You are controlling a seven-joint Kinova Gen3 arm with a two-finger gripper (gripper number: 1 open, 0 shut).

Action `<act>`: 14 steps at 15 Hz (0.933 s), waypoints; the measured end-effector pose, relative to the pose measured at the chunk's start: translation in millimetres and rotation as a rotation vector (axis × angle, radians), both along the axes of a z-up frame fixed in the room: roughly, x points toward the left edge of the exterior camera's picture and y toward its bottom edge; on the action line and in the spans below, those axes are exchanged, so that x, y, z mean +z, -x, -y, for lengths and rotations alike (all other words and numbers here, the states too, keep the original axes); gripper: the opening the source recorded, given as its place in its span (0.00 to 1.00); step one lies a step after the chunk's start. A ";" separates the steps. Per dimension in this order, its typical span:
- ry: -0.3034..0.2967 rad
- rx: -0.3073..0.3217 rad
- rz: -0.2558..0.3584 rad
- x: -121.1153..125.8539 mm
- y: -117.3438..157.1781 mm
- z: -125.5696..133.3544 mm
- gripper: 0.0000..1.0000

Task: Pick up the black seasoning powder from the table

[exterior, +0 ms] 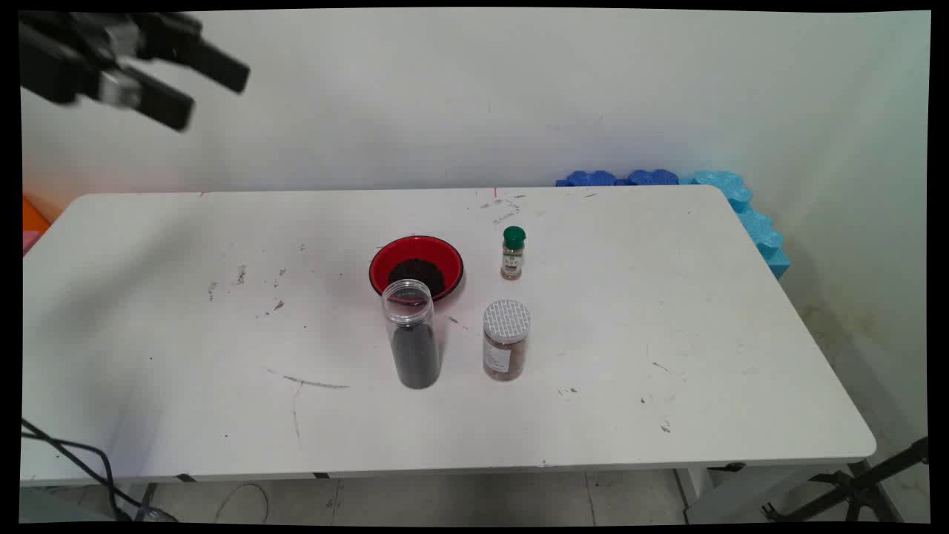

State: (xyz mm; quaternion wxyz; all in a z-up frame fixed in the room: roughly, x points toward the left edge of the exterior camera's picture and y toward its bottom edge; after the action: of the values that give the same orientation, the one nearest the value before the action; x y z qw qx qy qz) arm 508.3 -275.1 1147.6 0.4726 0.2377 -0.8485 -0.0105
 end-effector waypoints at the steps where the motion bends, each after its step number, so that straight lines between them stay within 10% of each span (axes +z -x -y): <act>1: -0.011 0.030 0.011 -12.2 -3.4 0.6 1.00; 14: -0.066 0.253 0.164 -169.8 6.1 -25.5 1.00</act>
State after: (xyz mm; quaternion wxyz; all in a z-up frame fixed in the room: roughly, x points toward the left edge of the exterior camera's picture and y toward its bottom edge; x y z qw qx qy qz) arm 502.2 -249.6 977.8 0.3911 0.3583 -0.8468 0.0407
